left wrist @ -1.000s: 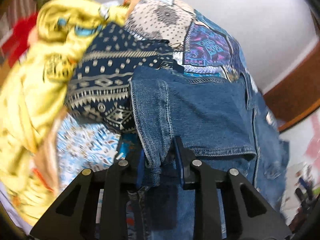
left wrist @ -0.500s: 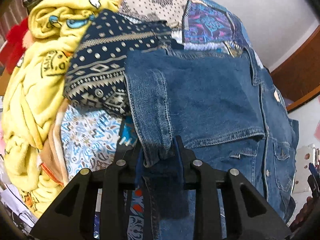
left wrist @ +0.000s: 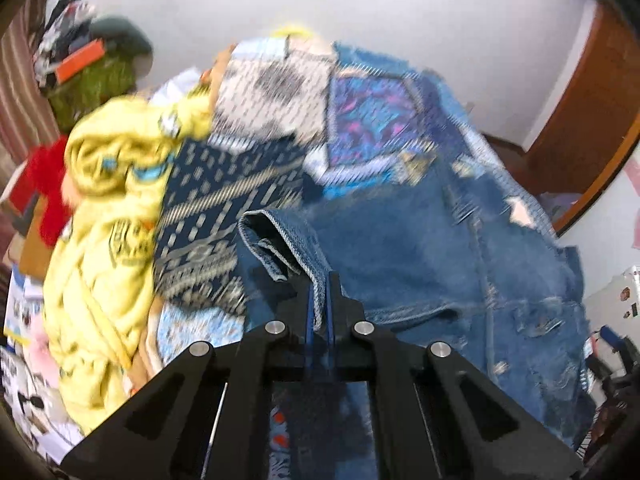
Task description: Fold large clothes
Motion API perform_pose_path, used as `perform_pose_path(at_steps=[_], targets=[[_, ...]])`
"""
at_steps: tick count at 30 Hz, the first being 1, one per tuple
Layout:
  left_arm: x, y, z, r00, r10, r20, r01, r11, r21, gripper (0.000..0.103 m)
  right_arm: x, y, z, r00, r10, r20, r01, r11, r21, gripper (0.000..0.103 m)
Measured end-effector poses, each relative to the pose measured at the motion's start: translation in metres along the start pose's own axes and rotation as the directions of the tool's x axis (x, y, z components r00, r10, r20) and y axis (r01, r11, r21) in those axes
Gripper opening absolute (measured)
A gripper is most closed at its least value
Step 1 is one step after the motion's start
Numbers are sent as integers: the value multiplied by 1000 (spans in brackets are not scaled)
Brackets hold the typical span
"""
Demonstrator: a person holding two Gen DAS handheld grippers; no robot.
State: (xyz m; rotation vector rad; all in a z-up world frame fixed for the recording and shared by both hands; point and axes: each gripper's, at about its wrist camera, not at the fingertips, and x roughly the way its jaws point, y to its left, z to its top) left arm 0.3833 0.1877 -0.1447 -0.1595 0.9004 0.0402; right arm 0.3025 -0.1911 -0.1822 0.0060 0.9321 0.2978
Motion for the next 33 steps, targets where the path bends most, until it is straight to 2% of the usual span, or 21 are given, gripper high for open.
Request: perform_pose_path(at_steps=[4,7,10,13,17,22,25,27,28,29,30,31,32,33], targets=[[-20,-44,24,991,-53,120,46,997,67,3,-3,-5,5,1000,-11,14,11,1000,1,103],[-27,-83,36,979,-134,154,117,987,113,3,-6,-9,12,999,-29,27,29,1000,-10,103],[-24,-129,41,969,-197,152,166,967,191,3,-10,-12,18,998,-44,46,45,999,-24,103],[-8,-173,40,961,-255,109,221,942,253,3,-13,-17,21,996,-54,65,56,998,-29,103],[28,-222,31,952,-306,5,289,906,309,1,-11,-28,19,996,-67,57,69,997,-23,103],[65,-255,7,936,-322,-141,352,865,359,1,-2,-42,13,996,-91,12,91,996,-10,103],[65,-256,-3,937,-311,-159,349,857,380,3,2,-49,13,997,-82,-7,82,997,-4,103],[60,-247,-3,940,-303,-156,340,864,372,8,6,-50,16,998,-58,-20,58,998,5,103],[57,-237,-2,944,-294,-150,329,871,365,17,8,-50,19,999,-43,-29,44,999,11,103],[53,-227,-2,950,-279,-140,311,881,357,32,10,-49,22,999,-23,-37,23,1000,16,103],[49,-217,-1,956,-265,-126,292,891,347,41,12,-48,27,999,2,-44,-1,1000,19,103],[46,-206,0,963,-247,-106,268,902,337,58,14,-46,31,999,25,-46,-24,1000,19,103],[41,-185,1,975,-212,-67,222,921,320,67,17,-44,37,998,50,-44,-49,999,19,103],[38,-171,3,982,-183,-43,188,933,308,68,20,-42,41,997,57,-44,-56,998,16,103]])
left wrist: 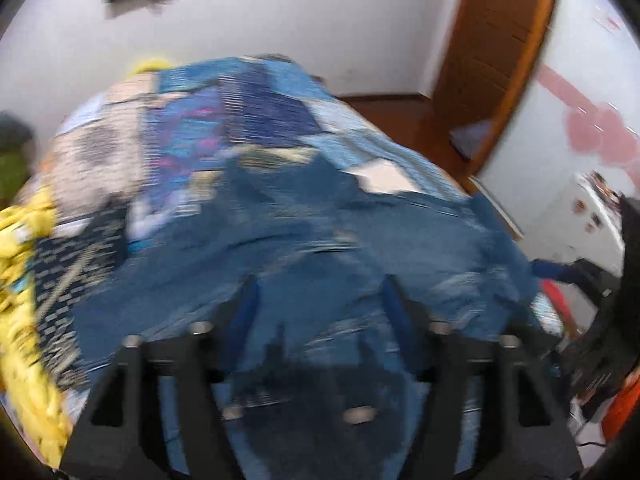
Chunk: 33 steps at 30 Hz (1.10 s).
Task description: Fold large clothes
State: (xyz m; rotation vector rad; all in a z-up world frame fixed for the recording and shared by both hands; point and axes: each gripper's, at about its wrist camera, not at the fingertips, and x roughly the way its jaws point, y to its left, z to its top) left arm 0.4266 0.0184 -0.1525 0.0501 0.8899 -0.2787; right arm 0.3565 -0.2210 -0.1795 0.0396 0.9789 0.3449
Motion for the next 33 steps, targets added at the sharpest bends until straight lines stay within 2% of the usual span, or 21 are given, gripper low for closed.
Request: perform_pose_path(at_steps=[2,6,9,13,16,18,20,23,25,28,33], targets=[[-11,29,-12,997,70,11,-70,997,-31,69,9,5,10,1000,4,-6,-4,1000,-14,103],[-24,99,-48,984,176,-41,-180,974,-134,69,41,12,28,996,58,-62,-60,998,-25,103],[-29,137,-76,970,229,-87,-241,954,-180,69,77,13,38,988,67,-139,-66,998,12,103],[-33,173,-121,955,259,-143,-287,930,-229,69,111,9,43,972,99,-215,-83,993,83,102],[-29,183,-145,949,259,-177,-297,925,-236,69,132,9,43,949,151,-278,-114,983,145,84],[-22,187,-158,952,236,-197,-281,928,-245,69,143,9,42,938,173,-301,-122,976,180,80],[-14,189,-169,953,218,-211,-268,931,-248,69,151,8,40,936,168,-310,-107,973,204,72],[-2,187,-175,952,205,-226,-262,929,-261,69,153,10,42,948,146,-283,-93,977,194,61],[4,186,-174,951,206,-230,-264,929,-260,69,153,10,46,952,131,-276,-82,980,182,44],[10,182,-170,947,225,-229,-279,929,-244,69,145,14,49,958,120,-259,-84,986,146,28],[13,173,-174,948,197,-249,-255,940,-229,69,117,33,56,982,58,-177,-61,998,-12,17]])
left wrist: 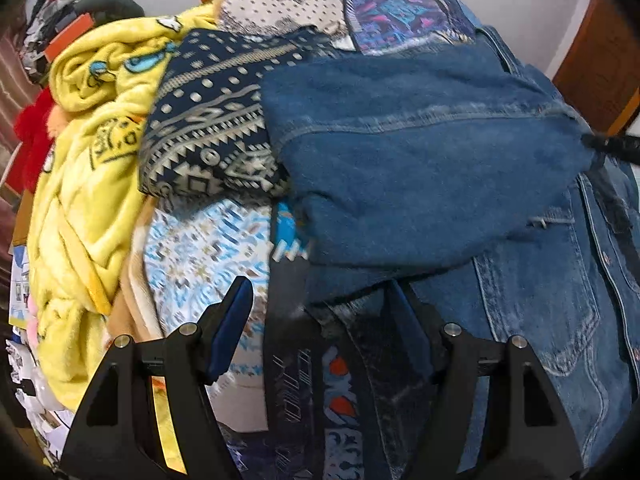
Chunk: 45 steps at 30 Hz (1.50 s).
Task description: Fold large clothes
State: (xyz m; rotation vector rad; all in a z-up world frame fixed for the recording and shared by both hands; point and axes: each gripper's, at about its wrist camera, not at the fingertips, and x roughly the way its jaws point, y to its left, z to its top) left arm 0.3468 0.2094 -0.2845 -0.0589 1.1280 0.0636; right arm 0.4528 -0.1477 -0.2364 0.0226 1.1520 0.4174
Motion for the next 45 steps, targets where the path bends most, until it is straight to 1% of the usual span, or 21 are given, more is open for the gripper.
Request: perform_pose_path(at_steps=[2,5,8,9,11,13,16,18,20,22,23,25,26,27,29,31,33,36,41,43,45], targets=[[2,-2,-2,1000,4,-11,-4,1000,-2,70,-17,7,-1,999,2,37,-1,999,-41,16],[6,-2,-1,1000,21,-16,-22,999,-37,69,-40,14,-6,996,-16,82,23,996,-88,16],[3,2,1,998,69,5,-68,995,-71,69,-56,10,-17,994,-47,98,58,992,-111,16],[1,5,2,996,91,17,-89,992,-87,69,-57,10,-19,994,-48,96,58,993,-105,16],[-3,13,3,994,100,31,-96,987,-128,69,-56,0,-26,995,-62,75,69,993,-93,16],[-3,20,3,997,68,31,-62,984,-164,70,-46,-5,-35,996,-84,39,88,992,-92,16],[-1,23,2,998,67,22,-62,981,-183,71,-25,-12,-46,995,-96,-31,94,992,-81,16],[1,23,0,995,93,21,-87,980,-178,72,-13,-11,-52,990,-137,-38,133,986,-101,16],[3,22,-3,994,108,18,-103,979,-175,73,-11,-6,-55,985,-172,-25,167,977,-136,19],[6,22,-3,994,112,11,-108,979,-175,73,-12,-1,-56,977,-212,-13,207,964,-167,29],[8,24,-4,994,112,7,-109,978,-178,75,-11,1,-56,970,-244,-8,238,954,-185,34],[10,25,-6,994,110,5,-107,977,-184,79,-11,-1,-57,950,-311,7,306,930,-206,58],[11,27,-5,994,108,5,-105,977,-186,81,-12,-2,-57,944,-329,17,325,923,-208,63],[12,29,-5,995,100,3,-98,977,-187,82,-13,-5,-58,944,-328,21,325,923,-204,67],[12,31,-5,997,80,-6,-80,979,-189,82,-17,-10,-59,953,-302,11,299,936,-188,67],[10,32,-6,997,75,-20,-77,980,-182,82,-21,-13,-59,960,-282,2,278,946,-165,67],[1,29,-5,995,96,-20,-98,984,-146,82,-30,-14,-62,964,-267,10,265,953,-148,67],[-19,22,-2,992,128,8,-127,989,-78,82,-46,-14,-65,960,-278,42,281,950,-136,67],[-64,8,10,986,135,98,-135,991,-12,82,-87,-25,-71,948,-291,131,305,947,-101,67],[-82,0,18,981,127,144,-130,992,9,82,-102,-30,-75,942,-295,158,310,948,-79,67],[-99,-12,27,976,109,190,-117,993,30,82,-118,-40,-76,932,-308,189,322,946,-45,67]])
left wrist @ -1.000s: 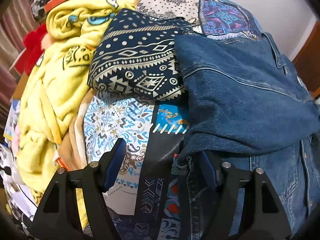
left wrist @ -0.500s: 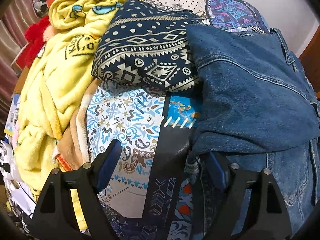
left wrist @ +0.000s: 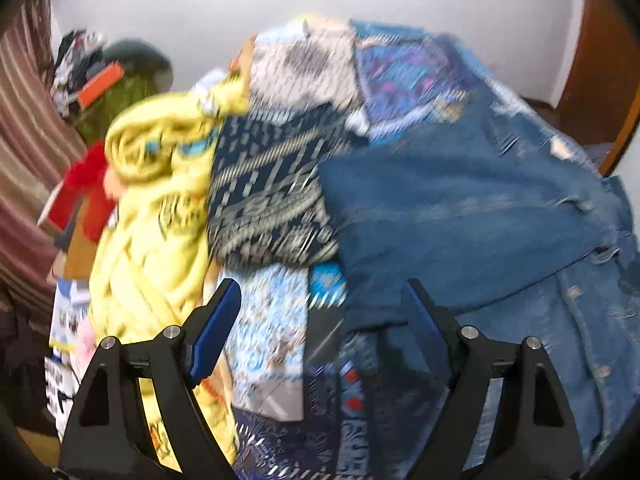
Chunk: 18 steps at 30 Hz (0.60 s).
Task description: Fold large clothes
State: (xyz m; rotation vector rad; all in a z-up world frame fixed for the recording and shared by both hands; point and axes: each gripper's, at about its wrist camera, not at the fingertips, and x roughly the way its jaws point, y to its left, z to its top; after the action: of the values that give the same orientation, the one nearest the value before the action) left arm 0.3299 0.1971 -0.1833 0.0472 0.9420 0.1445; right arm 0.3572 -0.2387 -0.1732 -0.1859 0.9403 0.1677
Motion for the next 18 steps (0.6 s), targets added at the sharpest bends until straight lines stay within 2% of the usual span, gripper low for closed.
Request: perform_pose_path(at_steps=[6,10,14,16,18], targets=[[-25,-50,30,990,-111,84,104,991,79,82,-32,-52,-11,996,-59,67,49,990,132,68],[-18,-88,44,984,-155,89,142,980,137,82,-40,-90,-28,995,-78,57,62,970,235,69],[3,-124,52,980,-193,44,183,969,167,82,-27,-126,-53,995,-99,-12,98,941,325,70],[16,-139,51,979,-205,14,199,964,174,82,-13,-142,-66,994,-81,-71,102,922,373,70],[29,-154,50,978,-209,-17,209,961,179,82,2,-158,-84,992,-27,-127,81,895,439,70]])
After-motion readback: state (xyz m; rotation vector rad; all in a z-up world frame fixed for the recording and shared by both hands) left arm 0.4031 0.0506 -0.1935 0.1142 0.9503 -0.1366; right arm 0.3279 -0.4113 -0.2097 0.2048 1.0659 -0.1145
